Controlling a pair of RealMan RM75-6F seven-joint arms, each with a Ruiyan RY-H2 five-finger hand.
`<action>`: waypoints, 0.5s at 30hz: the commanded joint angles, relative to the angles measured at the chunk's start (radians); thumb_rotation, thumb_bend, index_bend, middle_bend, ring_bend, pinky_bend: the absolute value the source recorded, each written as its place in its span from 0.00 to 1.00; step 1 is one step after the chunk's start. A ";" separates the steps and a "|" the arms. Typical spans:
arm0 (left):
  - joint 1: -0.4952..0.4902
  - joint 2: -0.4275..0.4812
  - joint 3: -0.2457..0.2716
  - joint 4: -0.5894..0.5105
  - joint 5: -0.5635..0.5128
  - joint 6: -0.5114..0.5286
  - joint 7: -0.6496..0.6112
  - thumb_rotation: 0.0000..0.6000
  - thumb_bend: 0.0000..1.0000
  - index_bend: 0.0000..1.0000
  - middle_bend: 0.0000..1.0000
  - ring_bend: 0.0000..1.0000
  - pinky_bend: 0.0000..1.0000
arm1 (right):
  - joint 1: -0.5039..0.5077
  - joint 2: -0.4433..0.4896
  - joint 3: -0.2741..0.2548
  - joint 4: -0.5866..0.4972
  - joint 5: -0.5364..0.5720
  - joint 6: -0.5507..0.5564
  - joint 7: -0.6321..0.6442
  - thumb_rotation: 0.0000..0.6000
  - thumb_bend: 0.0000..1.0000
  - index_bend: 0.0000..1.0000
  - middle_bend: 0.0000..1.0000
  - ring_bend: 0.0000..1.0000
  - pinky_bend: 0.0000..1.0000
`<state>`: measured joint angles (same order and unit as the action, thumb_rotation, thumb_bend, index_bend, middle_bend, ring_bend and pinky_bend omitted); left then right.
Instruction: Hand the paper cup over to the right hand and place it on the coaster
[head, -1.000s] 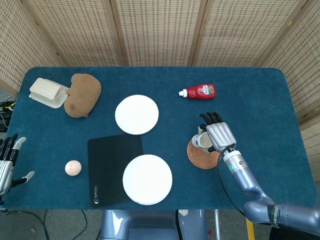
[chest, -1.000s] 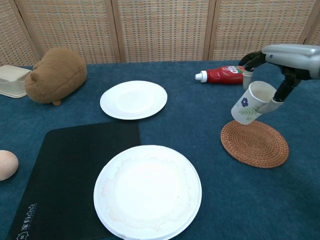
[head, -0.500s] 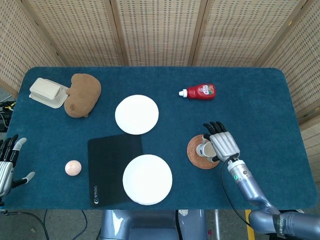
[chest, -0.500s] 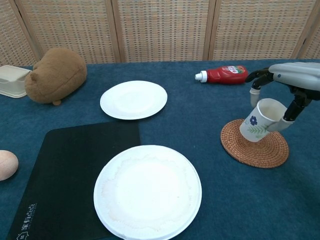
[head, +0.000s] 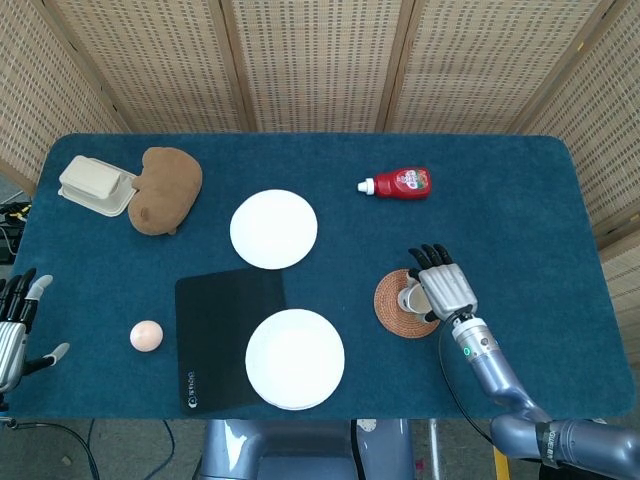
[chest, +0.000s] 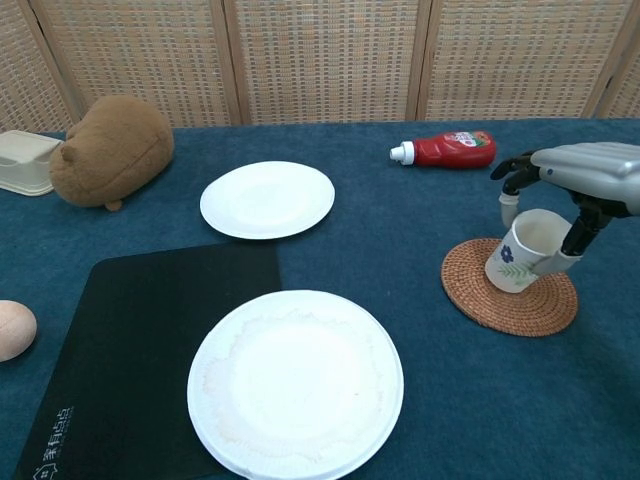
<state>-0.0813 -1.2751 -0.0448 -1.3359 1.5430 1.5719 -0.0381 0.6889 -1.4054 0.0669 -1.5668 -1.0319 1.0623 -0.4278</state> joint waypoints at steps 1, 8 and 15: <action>0.000 0.000 0.000 -0.001 0.000 0.001 0.001 1.00 0.06 0.00 0.00 0.00 0.00 | -0.001 -0.007 0.002 0.003 0.005 -0.005 -0.007 1.00 0.02 0.40 0.06 0.00 0.00; 0.001 0.000 0.001 -0.002 0.003 0.003 0.001 1.00 0.06 0.00 0.00 0.00 0.00 | -0.003 -0.019 0.013 -0.010 0.025 0.004 -0.055 1.00 0.02 0.15 0.00 0.00 0.00; 0.001 0.001 0.000 0.000 0.003 0.003 -0.005 1.00 0.06 0.00 0.00 0.00 0.00 | -0.021 0.011 0.023 -0.041 0.040 0.041 -0.095 1.00 0.02 0.03 0.00 0.00 0.00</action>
<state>-0.0798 -1.2743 -0.0446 -1.3357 1.5459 1.5745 -0.0429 0.6740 -1.4042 0.0885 -1.5995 -0.9955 1.0962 -0.5172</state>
